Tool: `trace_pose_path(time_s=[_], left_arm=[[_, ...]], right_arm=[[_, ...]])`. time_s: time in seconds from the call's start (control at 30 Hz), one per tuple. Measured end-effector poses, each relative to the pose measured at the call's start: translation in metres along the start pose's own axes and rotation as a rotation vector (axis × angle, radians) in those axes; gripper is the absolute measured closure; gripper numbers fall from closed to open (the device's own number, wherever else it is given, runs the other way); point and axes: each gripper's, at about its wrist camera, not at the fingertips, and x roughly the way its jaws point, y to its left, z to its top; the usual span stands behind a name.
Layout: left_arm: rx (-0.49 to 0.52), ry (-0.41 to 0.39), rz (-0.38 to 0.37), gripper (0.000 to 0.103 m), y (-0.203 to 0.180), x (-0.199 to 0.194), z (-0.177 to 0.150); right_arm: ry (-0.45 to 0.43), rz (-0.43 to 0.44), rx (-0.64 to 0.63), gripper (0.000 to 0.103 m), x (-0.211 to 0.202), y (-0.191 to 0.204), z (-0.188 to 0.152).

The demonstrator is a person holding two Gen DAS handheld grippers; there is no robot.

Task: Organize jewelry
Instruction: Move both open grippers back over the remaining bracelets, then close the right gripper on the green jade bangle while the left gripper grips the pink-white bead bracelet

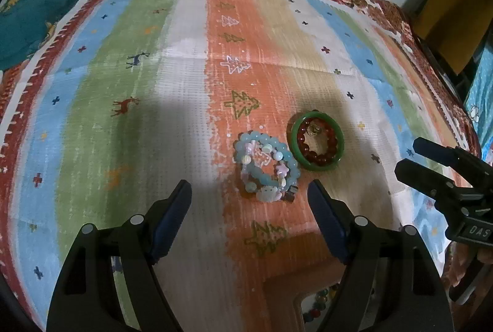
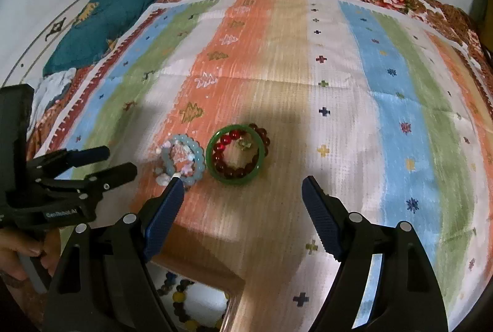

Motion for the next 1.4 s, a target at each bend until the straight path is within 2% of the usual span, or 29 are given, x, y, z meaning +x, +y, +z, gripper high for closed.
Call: trace_pose_path(time_s=[0.13, 0.23, 0.77, 0.93, 1.1, 1.13, 1.2, 1.33, 1.4], left_arm=[[-0.003, 0.019, -0.009, 0.030, 0.002, 0.009, 0.003], [0.011, 0.038, -0.008, 0.040, 0.001, 0.017, 0.003], [0.035, 0.072, -0.012, 0.041, 0.002, 0.036, 0.011], [0.043, 0.089, -0.012, 0.049, 0.001, 0.044, 0.012], [0.047, 0.097, -0.010, 0.053, 0.002, 0.051, 0.014], [0.044, 0.100, -0.013, 0.056, 0.003, 0.052, 0.014], [0.046, 0.109, -0.022, 0.068, 0.003, 0.054, 0.014], [0.056, 0.116, -0.013, 0.077, 0.003, 0.057, 0.013], [0.057, 0.116, -0.017, 0.080, 0.003, 0.057, 0.013]], right_arm=[[0.008, 0.005, 0.006, 0.024, 0.008, 0.000, 0.004], [0.014, 0.015, 0.023, 0.024, 0.015, -0.003, 0.006], [0.094, 0.012, 0.106, 0.024, 0.058, -0.022, 0.014], [0.110, 0.011, 0.111, 0.024, 0.068, -0.024, 0.015], [0.126, 0.020, 0.112, 0.034, 0.076, -0.024, 0.017], [0.128, 0.022, 0.113, 0.034, 0.078, -0.025, 0.017], [0.135, 0.022, 0.112, 0.040, 0.082, -0.025, 0.018], [0.144, 0.023, 0.109, 0.043, 0.086, -0.026, 0.018], [0.153, 0.028, 0.106, 0.050, 0.090, -0.025, 0.018]])
